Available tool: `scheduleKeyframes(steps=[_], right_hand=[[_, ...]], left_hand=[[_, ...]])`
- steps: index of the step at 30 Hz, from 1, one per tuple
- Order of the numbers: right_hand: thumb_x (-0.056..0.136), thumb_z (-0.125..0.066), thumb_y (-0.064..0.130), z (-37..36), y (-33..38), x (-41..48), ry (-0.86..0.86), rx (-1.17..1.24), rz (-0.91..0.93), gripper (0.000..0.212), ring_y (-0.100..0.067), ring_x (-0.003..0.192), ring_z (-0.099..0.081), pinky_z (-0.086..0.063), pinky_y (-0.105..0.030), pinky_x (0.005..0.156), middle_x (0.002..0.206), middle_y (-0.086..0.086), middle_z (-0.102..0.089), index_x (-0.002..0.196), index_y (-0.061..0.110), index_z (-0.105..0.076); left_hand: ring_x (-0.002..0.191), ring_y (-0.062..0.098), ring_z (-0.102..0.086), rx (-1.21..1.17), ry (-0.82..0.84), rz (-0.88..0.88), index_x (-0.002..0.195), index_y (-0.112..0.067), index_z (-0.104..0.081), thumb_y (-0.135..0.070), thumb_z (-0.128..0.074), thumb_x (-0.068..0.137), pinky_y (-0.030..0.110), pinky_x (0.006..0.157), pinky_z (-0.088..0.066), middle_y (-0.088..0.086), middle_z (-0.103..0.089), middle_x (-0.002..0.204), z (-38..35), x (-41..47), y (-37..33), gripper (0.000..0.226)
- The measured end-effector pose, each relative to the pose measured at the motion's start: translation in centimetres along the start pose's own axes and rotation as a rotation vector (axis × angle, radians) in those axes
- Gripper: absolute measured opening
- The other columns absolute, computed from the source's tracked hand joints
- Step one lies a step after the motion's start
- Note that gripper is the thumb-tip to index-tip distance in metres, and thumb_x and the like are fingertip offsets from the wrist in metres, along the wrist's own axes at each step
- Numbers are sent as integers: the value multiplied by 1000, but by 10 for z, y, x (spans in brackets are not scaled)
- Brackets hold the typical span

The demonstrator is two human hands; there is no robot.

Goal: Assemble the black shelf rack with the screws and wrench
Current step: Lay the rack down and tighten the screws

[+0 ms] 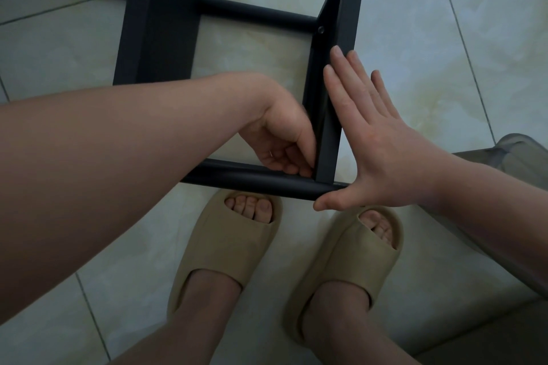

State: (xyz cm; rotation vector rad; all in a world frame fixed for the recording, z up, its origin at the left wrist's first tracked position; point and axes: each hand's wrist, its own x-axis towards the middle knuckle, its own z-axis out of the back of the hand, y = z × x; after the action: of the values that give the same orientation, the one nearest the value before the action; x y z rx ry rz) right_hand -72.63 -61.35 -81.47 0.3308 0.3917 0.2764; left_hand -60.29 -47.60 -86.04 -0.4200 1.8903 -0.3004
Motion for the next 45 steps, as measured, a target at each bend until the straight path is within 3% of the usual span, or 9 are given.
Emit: scheduleKeyframes(steps=[10, 15, 21, 29, 40, 45], right_hand=[[65, -53, 93, 0, 0, 0, 2, 1, 0, 146, -27, 154, 24, 9, -51, 125, 168, -13, 21, 159, 1, 10], [65, -54, 92, -1, 0, 0, 3, -1, -1, 146, -27, 154, 24, 8, -52, 126, 168, -13, 21, 159, 1, 11], [65, -55, 92, 0, 0, 0, 1, 0, -2, 146, -27, 154, 24, 8, -51, 126, 168, -13, 21, 159, 1, 10], [65, -54, 92, -1, 0, 0, -4, -7, -8, 146, -28, 154, 24, 6, -54, 126, 168, -13, 20, 159, 1, 10], [63, -54, 92, -3, 4, 0, -5, -4, -24, 145, -27, 155, 21, 2, -55, 126, 168, -13, 17, 160, 4, 8], [64, -55, 91, -3, 5, 0, -4, -8, -21, 145, -28, 154, 21, 2, -55, 126, 168, -13, 18, 160, 3, 8]], left_hand=[[66, 12, -62, -70, -13, -54, 83, -8, -69, 4, -58, 90, 22, 69, -51, 5, -68, 74, -2, 3, -1, 18], [66, 12, -64, -98, -9, -73, 86, -8, -70, 6, -57, 90, 22, 68, -53, 6, -69, 77, -1, 3, 1, 19], [77, 13, -63, -109, 16, -80, 92, -10, -69, 0, -59, 90, 25, 78, -50, 4, -69, 84, 1, 1, 3, 14], [80, 12, -73, -163, 36, -122, 94, -10, -71, -2, -60, 93, 22, 71, -59, 4, -76, 90, 0, 2, 7, 14], [90, 17, -72, -80, 73, -49, 104, -6, -71, -2, -57, 93, 31, 92, -55, 10, -75, 103, 0, -3, 0, 18], [79, 13, -68, 29, 34, 10, 99, -9, -71, -6, -60, 92, 25, 78, -54, 4, -72, 92, 1, 0, -6, 13]])
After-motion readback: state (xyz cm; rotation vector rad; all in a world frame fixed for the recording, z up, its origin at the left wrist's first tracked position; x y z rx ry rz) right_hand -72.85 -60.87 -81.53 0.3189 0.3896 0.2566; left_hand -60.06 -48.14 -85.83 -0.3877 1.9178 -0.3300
